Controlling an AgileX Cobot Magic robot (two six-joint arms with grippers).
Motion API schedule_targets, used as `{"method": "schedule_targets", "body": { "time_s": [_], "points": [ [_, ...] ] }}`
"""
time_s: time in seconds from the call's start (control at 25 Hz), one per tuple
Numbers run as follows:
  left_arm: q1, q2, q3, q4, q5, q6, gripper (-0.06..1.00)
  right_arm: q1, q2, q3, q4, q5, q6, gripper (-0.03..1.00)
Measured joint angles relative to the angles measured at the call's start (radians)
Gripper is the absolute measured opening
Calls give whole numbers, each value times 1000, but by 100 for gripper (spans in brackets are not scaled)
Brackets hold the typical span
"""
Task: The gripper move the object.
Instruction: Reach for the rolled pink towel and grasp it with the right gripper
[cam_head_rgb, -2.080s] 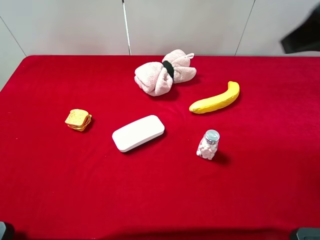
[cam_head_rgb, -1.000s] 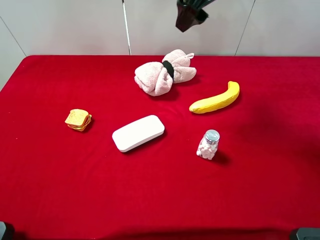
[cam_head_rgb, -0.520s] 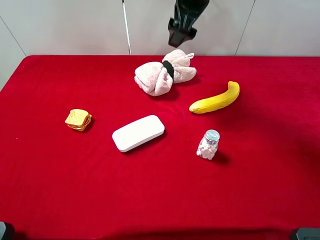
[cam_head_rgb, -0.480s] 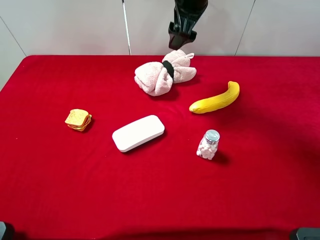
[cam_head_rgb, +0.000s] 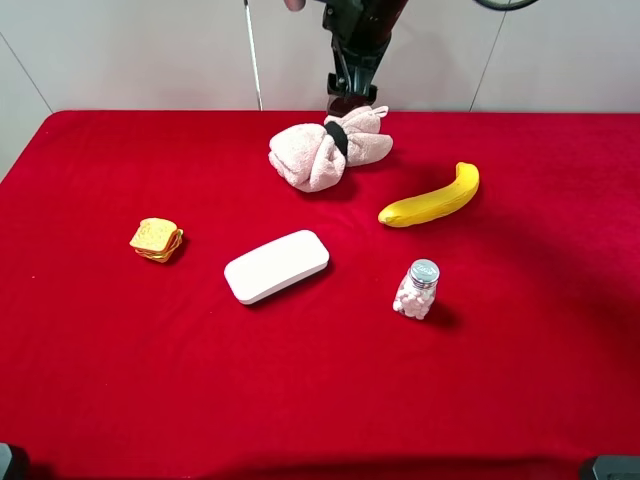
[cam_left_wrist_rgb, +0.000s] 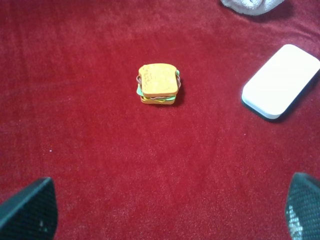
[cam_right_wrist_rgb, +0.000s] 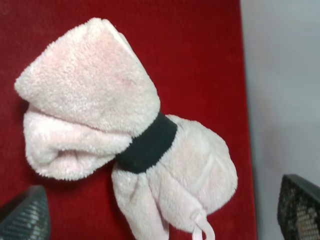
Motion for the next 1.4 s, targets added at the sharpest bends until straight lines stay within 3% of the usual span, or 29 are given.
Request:
{"method": "schedule_targets", "body": {
  "time_s": [0.32,0.88,1.4],
  "points": [
    [0,0,0,1,0,0,90,31,105,-104,12,-11,-2,69],
    [0,0,0,20,0,0,90,32,220,-108,80,6,-17,69],
    [0,0,0,20,0,0,90,44,290,-112,144,-43,-27,69]
  ]
}}
